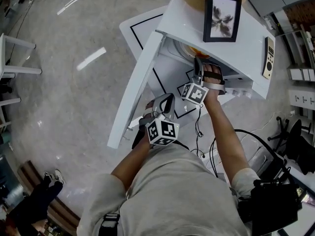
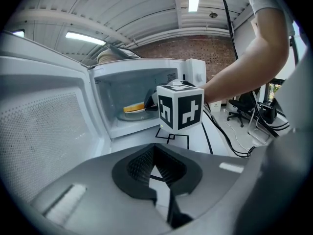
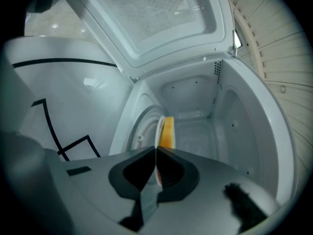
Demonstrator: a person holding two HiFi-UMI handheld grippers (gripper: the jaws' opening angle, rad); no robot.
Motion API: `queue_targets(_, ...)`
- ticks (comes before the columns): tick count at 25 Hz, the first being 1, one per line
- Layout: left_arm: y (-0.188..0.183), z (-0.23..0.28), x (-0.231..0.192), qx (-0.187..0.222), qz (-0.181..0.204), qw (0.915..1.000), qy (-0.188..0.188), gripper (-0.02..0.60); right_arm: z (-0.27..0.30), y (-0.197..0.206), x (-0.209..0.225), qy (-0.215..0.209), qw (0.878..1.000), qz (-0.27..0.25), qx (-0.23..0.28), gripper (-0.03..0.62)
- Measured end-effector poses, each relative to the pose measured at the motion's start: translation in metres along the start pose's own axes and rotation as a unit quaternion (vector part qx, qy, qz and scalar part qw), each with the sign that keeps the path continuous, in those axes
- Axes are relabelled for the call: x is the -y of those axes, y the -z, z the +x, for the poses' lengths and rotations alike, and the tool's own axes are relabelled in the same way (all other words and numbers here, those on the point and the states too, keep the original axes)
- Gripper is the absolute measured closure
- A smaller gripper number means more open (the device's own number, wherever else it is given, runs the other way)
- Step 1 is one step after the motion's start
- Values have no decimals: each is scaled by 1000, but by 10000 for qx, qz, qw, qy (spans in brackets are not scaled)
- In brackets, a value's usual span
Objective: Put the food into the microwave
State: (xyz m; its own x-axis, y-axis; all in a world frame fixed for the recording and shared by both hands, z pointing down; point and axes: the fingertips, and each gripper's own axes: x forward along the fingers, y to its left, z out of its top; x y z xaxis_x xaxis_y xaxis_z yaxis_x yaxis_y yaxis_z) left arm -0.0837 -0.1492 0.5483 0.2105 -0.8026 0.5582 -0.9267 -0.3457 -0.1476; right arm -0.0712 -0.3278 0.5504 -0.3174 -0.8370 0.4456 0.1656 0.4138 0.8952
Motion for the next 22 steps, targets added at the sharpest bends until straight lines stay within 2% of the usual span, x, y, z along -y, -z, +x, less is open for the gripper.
queue_targets(12, 6, -3, 4, -79, -50, 9999, 82, 574, 16, 2, -3, -265, 9983, 515, -5, 572)
queue_targets(16, 8, 0, 5, -150, -38, 9998, 111, 574, 19, 1, 1, -398, 9901, 1320, 267, 572)
queue_targets(22, 8, 0, 10, -183, -75, 9997, 173, 574, 18, 0, 7, -773, 9635, 2476, 662, 530)
